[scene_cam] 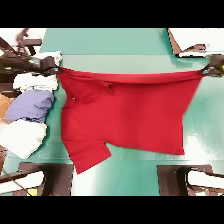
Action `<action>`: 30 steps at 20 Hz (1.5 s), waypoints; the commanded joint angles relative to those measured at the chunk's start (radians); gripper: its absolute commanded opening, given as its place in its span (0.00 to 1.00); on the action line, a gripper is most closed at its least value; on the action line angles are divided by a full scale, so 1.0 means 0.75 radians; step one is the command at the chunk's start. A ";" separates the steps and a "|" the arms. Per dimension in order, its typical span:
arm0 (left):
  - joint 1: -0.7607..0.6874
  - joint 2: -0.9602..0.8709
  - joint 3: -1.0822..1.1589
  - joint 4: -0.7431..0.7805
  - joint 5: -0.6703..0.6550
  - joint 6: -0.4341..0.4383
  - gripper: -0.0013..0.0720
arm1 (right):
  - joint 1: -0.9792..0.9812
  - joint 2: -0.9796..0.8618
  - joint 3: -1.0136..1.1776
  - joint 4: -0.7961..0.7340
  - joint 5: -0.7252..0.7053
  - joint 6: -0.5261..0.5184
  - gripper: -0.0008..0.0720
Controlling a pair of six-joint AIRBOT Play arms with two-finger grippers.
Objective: Fold the shirts.
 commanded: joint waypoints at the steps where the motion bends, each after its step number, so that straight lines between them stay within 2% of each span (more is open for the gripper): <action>1: -0.015 -0.317 0.178 -0.009 0.079 0.023 0.05 | 0.071 -0.291 0.099 -0.018 -0.123 0.001 0.03; 6: -0.011 -0.420 0.389 0.004 0.137 0.057 0.05 | 0.076 -0.475 0.420 -0.019 -0.159 0.001 0.03; 8: -0.011 -0.420 0.420 0.017 0.027 0.115 0.05 | 0.076 -0.474 0.465 -0.024 -0.123 0.001 0.03; 11: -0.014 -0.420 0.391 0.148 -0.274 0.124 0.05 | 0.079 -0.408 0.323 -0.034 -0.090 -0.001 0.03; 14: -0.014 -0.420 0.250 0.221 -0.310 0.087 0.05 | 0.079 -0.315 0.041 -0.029 -0.143 -0.001 0.03; 18: -0.014 -0.420 0.087 0.193 -0.288 0.076 0.05 | 0.101 -0.199 -0.256 -0.026 -0.266 0.000 0.03; 19: -0.014 -0.420 0.067 0.191 -0.290 0.068 0.35 | 0.112 -0.184 -0.294 -0.024 -0.281 0.000 0.04; 20: -0.014 -0.420 0.058 0.190 -0.295 0.048 0.65 | 0.115 -0.176 -0.320 -0.016 -0.275 0.000 0.18; 21: -0.014 -0.419 0.057 0.190 -0.304 0.037 0.67 | 0.115 -0.176 -0.324 -0.016 -0.249 0.000 0.50; 22: -0.014 -0.404 0.055 0.191 -0.306 0.030 0.67 | 0.115 -0.174 -0.324 -0.016 -0.216 0.001 0.56; 25: -0.013 -0.261 0.002 0.275 -0.309 0.027 0.67 | 0.100 -0.095 -0.330 -0.032 -0.145 -0.020 0.56; 30: -0.013 0.258 -0.627 0.344 -0.231 -0.030 0.67 | 0.045 0.228 -0.573 -0.017 -0.140 -0.026 0.56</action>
